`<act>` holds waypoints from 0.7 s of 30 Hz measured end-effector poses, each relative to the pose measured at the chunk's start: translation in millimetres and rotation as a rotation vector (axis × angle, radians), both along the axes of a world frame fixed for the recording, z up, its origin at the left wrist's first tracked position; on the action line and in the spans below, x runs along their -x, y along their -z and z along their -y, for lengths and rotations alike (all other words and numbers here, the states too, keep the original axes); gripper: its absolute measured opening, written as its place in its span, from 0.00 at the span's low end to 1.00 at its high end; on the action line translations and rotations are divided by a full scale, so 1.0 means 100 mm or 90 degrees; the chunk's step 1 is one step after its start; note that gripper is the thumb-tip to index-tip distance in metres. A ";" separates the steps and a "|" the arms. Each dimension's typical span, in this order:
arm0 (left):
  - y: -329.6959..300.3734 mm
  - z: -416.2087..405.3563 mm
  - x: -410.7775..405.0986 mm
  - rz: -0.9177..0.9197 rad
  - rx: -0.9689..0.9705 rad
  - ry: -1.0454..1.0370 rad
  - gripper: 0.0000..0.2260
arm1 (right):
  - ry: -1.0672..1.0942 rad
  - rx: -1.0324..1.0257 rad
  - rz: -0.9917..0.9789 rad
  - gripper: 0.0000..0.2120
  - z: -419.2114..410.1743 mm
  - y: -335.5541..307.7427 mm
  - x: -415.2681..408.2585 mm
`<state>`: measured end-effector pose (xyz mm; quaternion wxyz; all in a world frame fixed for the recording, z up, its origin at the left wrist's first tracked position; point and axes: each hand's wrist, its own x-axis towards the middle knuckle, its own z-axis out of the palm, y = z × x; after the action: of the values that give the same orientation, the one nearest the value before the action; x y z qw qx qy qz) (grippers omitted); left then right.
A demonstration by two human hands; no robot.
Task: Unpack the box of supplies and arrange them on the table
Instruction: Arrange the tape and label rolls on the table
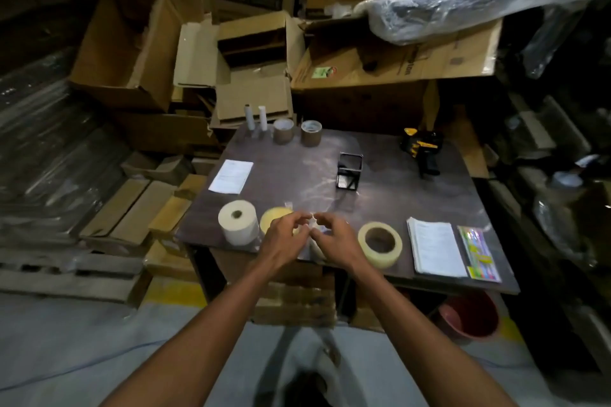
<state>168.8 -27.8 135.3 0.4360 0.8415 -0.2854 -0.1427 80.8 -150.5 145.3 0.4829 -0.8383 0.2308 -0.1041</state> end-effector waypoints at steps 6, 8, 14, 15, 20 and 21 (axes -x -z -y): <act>-0.10 0.40 -0.88 -0.030 0.007 -0.046 0.18 | 0.015 -0.042 0.002 0.22 0.50 0.12 -0.99; -0.10 0.50 -1.18 -0.033 0.003 -0.066 0.16 | 0.009 -0.035 -0.009 0.20 0.66 0.13 -1.29; -0.06 0.66 -1.88 -0.051 0.006 -0.128 0.13 | -0.040 -0.029 -0.029 0.19 1.00 0.10 -2.01; -0.05 0.67 -1.98 -0.060 0.008 -0.134 0.12 | -0.042 -0.028 -0.032 0.19 1.04 0.11 -2.10; 0.03 0.74 -2.51 -0.078 0.007 -0.156 0.12 | -0.049 -0.028 -0.052 0.19 1.14 0.18 -2.61; 0.04 0.74 -2.62 -0.082 0.002 -0.155 0.12 | -0.050 -0.034 -0.056 0.19 1.14 0.20 -2.72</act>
<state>430.9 -101.9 131.3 0.4686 0.8584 -0.1527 -0.1421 352.3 -264.3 125.5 0.4980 -0.8374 0.2215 -0.0417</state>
